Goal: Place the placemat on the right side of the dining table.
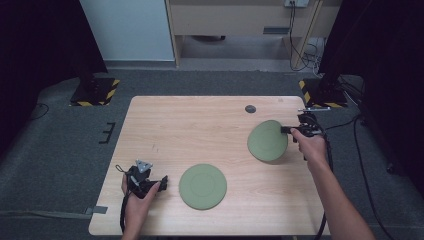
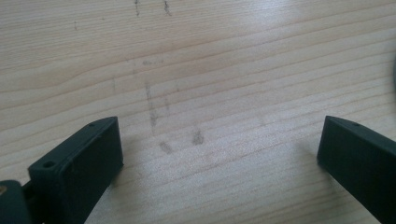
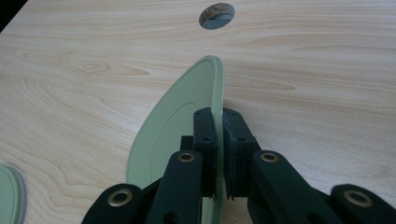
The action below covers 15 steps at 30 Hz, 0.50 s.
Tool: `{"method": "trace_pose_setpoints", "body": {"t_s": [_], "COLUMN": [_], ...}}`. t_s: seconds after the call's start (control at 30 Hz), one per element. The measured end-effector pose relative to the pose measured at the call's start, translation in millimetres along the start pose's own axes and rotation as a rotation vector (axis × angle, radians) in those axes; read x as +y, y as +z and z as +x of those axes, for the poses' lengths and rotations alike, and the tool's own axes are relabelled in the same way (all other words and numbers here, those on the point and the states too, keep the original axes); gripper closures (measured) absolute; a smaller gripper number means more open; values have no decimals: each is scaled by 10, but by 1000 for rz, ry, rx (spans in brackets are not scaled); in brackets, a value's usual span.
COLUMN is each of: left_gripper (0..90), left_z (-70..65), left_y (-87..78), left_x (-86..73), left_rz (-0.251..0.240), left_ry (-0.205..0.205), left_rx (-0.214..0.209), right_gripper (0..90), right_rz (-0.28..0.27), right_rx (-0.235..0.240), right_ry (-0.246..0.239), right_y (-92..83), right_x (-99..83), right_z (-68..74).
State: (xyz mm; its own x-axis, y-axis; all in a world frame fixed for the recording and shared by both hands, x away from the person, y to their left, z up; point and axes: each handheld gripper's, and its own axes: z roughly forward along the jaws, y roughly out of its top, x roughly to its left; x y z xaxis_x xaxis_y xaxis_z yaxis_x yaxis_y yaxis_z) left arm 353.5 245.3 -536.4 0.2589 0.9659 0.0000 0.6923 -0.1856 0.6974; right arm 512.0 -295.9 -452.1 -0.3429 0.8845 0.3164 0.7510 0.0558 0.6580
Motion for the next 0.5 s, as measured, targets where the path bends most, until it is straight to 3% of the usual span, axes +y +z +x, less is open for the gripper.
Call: {"method": "trace_pose_setpoints", "body": {"t_s": [0.5], "left_gripper": [0], "left_z": [10], "left_y": [42], "left_x": [42], "left_rz": [-1], "left_ry": [2], "left_rx": [-4], "right_gripper": [857], "right_rz": [15], "right_rx": [12], "right_ry": [30], "right_y": [88], "right_x": [-43], "right_z": [-166]}}
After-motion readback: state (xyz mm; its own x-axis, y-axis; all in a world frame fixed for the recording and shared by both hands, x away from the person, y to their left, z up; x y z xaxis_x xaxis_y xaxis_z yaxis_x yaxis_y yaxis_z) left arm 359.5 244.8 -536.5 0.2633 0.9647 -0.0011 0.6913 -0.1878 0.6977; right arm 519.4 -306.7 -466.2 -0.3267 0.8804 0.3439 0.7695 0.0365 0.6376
